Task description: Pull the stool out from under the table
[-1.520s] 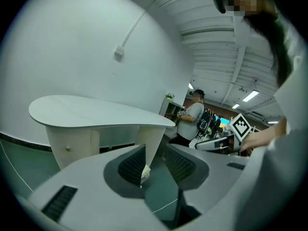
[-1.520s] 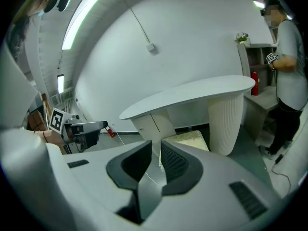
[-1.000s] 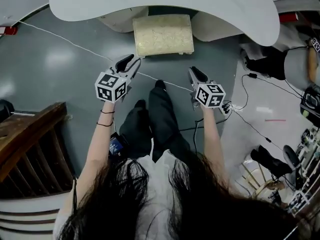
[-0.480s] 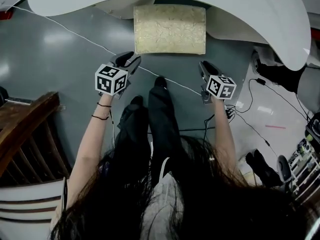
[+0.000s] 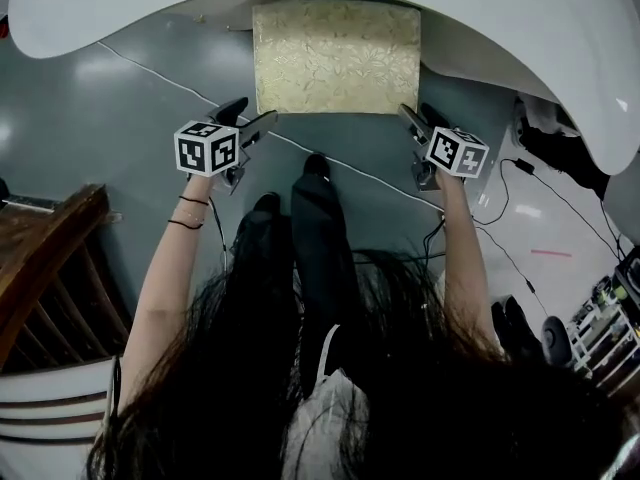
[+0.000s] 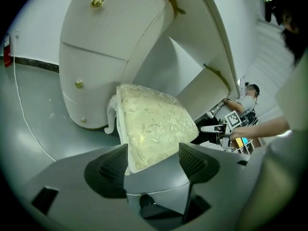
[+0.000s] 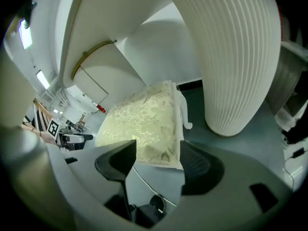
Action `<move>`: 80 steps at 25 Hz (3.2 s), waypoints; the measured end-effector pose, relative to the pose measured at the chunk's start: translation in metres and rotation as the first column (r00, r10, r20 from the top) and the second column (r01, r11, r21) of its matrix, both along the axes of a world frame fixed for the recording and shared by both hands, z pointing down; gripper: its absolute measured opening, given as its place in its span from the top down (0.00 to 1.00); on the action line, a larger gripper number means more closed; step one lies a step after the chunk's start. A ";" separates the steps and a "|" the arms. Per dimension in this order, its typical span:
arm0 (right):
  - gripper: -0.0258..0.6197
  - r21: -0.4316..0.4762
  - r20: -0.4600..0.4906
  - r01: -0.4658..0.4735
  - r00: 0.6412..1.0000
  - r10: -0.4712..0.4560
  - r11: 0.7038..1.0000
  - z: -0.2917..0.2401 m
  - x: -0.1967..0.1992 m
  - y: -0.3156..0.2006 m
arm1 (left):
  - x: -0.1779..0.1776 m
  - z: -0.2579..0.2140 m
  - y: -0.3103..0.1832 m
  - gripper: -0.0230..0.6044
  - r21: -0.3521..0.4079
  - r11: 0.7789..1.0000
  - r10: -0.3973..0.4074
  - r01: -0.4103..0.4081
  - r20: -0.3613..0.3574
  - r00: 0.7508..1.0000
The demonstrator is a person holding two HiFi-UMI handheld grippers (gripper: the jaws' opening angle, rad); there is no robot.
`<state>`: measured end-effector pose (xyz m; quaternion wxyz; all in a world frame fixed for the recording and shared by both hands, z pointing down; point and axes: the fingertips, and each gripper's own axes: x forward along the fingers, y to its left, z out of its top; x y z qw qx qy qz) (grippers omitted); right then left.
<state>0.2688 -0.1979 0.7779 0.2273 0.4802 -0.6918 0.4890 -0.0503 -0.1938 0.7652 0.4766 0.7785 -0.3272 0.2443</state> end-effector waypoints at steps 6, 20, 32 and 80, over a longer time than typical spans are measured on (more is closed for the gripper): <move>0.52 -0.067 0.072 -0.010 0.997 0.015 0.998 0.027 0.009 -0.013 | 0.008 0.037 -0.014 0.40 -0.108 0.992 -0.069 0.065 -0.029 0.997; 0.51 -0.136 0.382 -0.077 0.916 0.124 0.988 0.041 0.000 -0.011 | 0.023 0.060 -0.016 0.39 -0.214 0.968 -0.171 0.128 -0.198 0.965; 0.51 -0.127 0.288 -0.195 0.931 0.224 0.973 0.040 0.003 -0.002 | 0.012 0.061 -0.013 0.43 -0.200 0.950 -0.267 0.241 -0.115 0.957; 0.52 -0.056 0.169 -0.238 0.955 0.244 0.970 0.030 0.011 0.002 | 0.006 0.036 -0.019 0.43 -0.039 0.983 -0.178 0.180 0.043 0.983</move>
